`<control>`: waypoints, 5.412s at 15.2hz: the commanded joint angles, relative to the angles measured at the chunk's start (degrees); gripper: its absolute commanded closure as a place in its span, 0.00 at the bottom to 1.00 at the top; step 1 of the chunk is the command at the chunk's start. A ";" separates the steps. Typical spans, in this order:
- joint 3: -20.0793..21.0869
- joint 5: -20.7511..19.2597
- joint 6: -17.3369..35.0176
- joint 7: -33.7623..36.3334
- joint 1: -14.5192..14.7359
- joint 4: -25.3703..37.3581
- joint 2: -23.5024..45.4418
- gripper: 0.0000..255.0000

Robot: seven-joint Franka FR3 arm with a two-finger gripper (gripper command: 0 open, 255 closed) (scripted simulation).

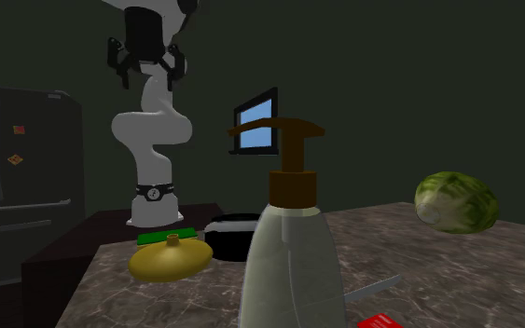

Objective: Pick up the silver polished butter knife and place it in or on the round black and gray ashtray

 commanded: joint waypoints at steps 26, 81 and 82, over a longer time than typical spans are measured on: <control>36.96 2.99 38.68 71.53 -8.21 4.65 36.67 0.00; 23.21 -26.06 37.34 120.42 7.62 45.41 81.74 1.00; 23.38 -25.83 36.85 120.28 7.51 45.47 81.28 1.00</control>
